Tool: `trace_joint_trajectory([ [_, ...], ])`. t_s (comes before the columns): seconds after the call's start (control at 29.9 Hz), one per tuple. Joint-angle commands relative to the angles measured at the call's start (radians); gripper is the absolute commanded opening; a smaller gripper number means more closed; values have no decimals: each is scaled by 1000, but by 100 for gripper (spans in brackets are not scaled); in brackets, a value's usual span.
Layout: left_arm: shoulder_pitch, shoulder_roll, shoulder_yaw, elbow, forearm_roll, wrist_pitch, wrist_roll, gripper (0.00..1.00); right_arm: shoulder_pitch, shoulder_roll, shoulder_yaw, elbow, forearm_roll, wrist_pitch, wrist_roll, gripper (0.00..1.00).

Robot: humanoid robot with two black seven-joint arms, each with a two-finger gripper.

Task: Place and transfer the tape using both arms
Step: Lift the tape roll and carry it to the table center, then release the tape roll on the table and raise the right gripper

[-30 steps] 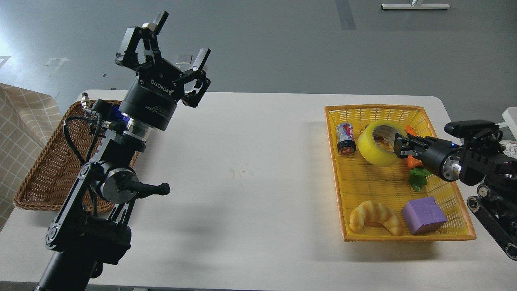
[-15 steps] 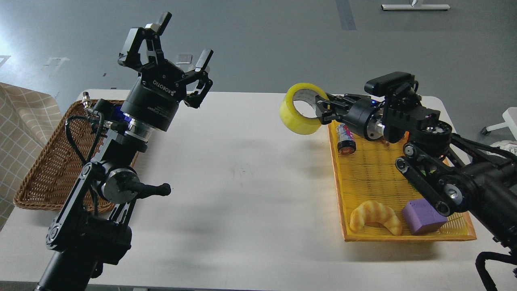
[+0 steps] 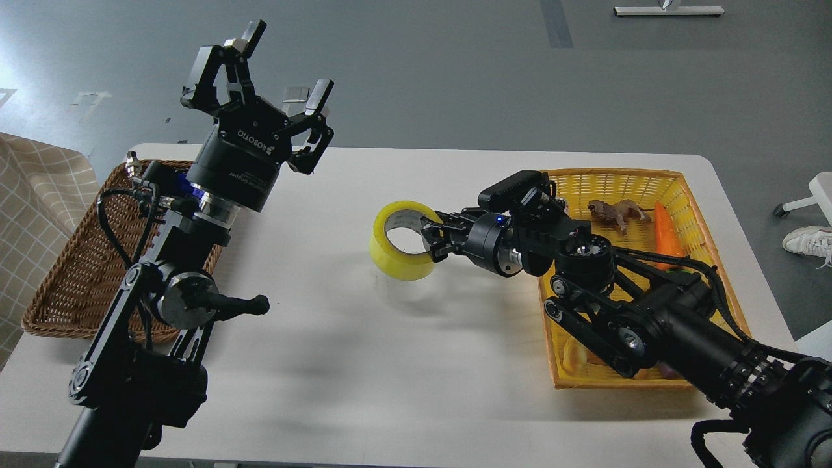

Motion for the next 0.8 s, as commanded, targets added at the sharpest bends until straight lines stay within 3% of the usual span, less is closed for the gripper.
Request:
trace_joint_trajectory([
  [0.0,3,-2,-1,0,0,0,-1,98,-3,3,-11,-13,2,-7,1,17],
  [0.17,3,-2,-2,-2,0,-2,-1,98,-3,3,-25,-15,4,-5,1,18],
  [0.54,14,-2,-1,-2,0,0,-1,98,-46,3,-17,-1,62,-11,-5,33],
  [0.77,23,-2,-1,-2,0,0,-3,98,-69,3,-15,5,74,-11,-5,36],
])
